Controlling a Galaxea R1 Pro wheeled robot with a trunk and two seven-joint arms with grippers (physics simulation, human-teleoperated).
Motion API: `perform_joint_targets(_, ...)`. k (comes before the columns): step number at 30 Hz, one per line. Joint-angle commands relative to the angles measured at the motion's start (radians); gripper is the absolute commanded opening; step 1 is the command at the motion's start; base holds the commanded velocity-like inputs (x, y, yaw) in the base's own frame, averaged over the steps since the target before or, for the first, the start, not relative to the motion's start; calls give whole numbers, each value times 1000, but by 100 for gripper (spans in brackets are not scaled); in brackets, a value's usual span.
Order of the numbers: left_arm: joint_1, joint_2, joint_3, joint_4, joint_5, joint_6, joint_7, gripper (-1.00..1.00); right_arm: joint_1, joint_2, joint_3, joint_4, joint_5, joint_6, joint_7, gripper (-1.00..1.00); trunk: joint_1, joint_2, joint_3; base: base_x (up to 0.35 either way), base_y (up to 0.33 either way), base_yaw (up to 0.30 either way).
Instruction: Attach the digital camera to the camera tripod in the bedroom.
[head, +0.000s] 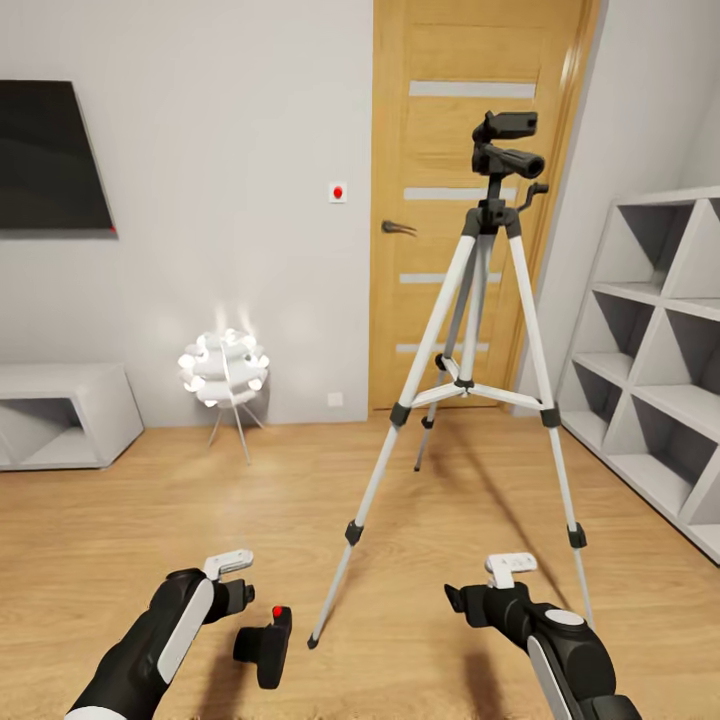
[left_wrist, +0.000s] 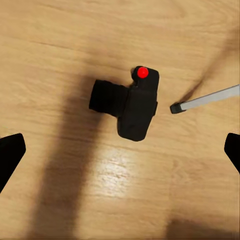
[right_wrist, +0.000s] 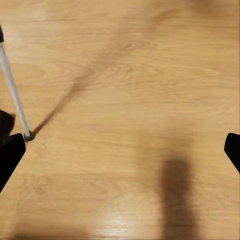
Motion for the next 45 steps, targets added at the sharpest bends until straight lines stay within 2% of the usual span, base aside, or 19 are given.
perform_joint_targets(1, -1, -3, -4, 2, 9, 2, 11, 100, -1, -1, 1, -1, -3, 5, 6, 100, 0, -1, -5, 0, 0, 0)
perform_joint_targets(10, -1, -55, -5, 24, 2, -2, 39, 100, -20, -2, 0, -1, -2, 27, 68, 100, 4, -3, -40, 0, 0, 0)
perform_joint_targets(14, -1, -65, -5, 24, 2, -9, 43, 100, -22, -2, 0, -1, -2, 32, 82, 100, 6, -4, -55, 0, 0, 0)
perform_joint_targets(37, -1, -69, -6, 12, 1, -16, 45, 100, -23, -6, -2, -1, -2, 60, 116, 100, 16, -9, -144, 0, 0, 0)
perform_joint_targets(45, -1, -68, -6, 11, 1, -16, 48, 100, -35, -9, -36, -1, -3, 60, 127, 100, 20, -11, -175, 0, 0, 0)
